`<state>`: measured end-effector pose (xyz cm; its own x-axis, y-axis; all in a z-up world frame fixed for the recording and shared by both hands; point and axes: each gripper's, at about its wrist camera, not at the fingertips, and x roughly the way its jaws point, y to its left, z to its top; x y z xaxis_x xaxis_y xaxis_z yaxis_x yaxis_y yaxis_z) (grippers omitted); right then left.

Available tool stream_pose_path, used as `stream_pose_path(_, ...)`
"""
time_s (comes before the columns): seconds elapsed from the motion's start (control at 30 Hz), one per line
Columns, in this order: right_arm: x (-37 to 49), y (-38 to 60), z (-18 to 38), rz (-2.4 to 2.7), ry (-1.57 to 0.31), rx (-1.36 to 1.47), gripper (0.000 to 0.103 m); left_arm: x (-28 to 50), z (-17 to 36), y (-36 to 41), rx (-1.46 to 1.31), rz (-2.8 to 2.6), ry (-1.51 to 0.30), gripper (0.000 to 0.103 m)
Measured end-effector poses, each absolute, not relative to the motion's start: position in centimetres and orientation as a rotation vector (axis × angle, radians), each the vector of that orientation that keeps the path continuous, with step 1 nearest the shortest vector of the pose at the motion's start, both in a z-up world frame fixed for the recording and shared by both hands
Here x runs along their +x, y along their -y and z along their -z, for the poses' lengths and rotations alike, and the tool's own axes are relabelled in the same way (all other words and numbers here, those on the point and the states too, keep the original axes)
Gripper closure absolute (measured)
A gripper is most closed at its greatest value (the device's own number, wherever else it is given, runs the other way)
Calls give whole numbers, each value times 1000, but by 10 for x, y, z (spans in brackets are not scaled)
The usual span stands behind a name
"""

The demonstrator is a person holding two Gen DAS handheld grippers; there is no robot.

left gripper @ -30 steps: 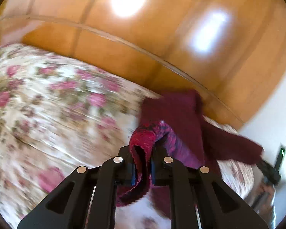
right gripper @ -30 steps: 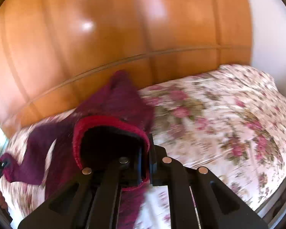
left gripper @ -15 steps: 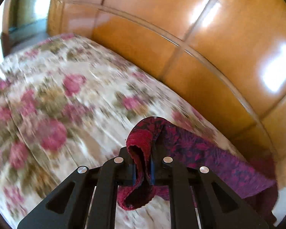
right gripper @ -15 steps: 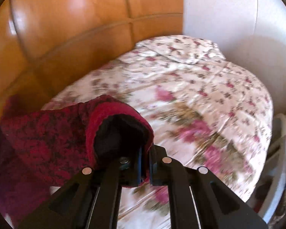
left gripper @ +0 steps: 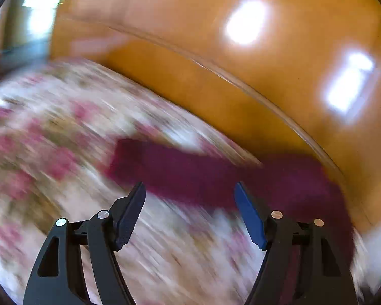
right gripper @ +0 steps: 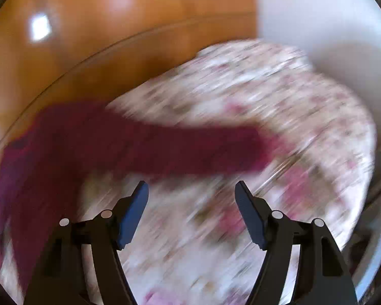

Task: Fold small clothes
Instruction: 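Lift and shake the sweater out, then lay it flat on the bed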

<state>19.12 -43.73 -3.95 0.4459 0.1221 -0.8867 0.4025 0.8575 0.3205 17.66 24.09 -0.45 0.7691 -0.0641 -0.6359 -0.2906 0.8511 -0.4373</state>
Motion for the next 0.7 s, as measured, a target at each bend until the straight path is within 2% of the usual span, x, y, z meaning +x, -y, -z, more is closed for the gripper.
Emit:
stream_pose_path(0.2,164,345,66,-218,-1274,706,37,158,70,-144,-665,321,-951,35)
stream_pose_path(0.4,153,305,73,-335,-1308,733,43,154,102,-86,-732,452,-1054,35)
stream_pose_path(0.43,153,304,73,-339,-1307,733,47,156,101,-81,-715,439,-1042,44)
stream_pose_path(0.47,154,304,72,-336,-1309,732,51,159,100,-76,-714,465,-1045,76)
stream_pose_path(0.5,155,305,71,-335,-1311,731,64,161,100,-73,-713,480,-1064,87)
stream_pose_path(0.53,155,306,71,-339,-1310,726,75,162,98,-71,-697,464,-1065,89)
stream_pose_path(0.63,151,303,47,-348,-1268,640,83,157,80,-71,-632,469,-1013,93)
stream_pose_path(0.7,148,307,26,-350,-1225,584,83,148,65,-77,-611,470,-971,93)
